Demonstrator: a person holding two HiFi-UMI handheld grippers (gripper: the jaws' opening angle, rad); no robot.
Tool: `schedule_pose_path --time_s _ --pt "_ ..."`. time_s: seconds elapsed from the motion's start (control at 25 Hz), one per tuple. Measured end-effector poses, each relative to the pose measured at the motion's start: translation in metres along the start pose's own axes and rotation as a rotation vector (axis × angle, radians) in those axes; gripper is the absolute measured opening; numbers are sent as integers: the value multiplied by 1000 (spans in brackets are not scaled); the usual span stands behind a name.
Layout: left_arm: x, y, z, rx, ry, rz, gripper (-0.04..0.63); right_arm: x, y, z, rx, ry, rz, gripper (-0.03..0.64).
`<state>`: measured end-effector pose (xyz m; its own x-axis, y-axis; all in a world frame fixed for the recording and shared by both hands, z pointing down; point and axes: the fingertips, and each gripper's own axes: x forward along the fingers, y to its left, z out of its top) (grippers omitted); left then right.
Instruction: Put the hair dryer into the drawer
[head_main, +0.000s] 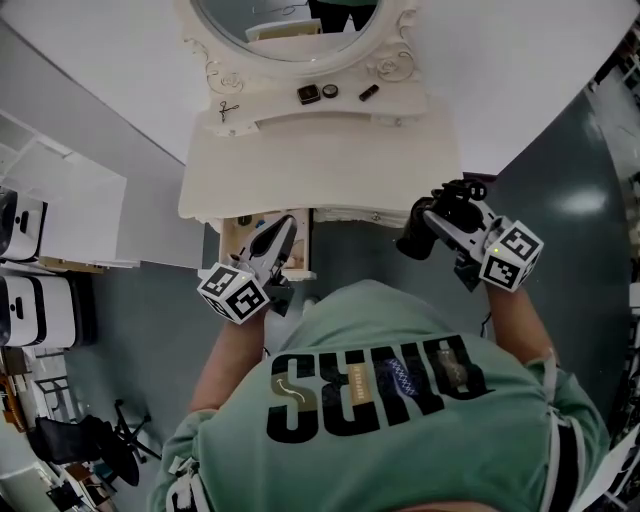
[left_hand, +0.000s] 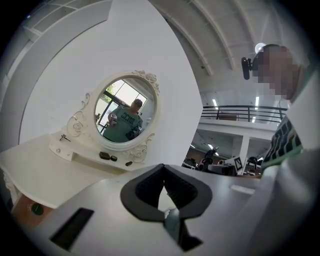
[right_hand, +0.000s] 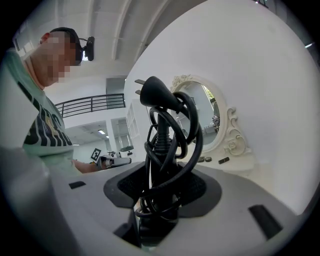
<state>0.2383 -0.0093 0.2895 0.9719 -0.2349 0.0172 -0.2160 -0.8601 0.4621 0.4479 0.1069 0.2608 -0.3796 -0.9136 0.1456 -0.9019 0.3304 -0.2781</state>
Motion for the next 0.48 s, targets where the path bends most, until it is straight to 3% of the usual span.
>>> schedule_pose_path --time_s 0.24,0.48 --pt "-4 27 9 11 -2 0 8 19 -3 -2 -3 27 -31 176" --pt "-24 58 21 1 -39 57 9 62 6 9 -107 128 25 175"
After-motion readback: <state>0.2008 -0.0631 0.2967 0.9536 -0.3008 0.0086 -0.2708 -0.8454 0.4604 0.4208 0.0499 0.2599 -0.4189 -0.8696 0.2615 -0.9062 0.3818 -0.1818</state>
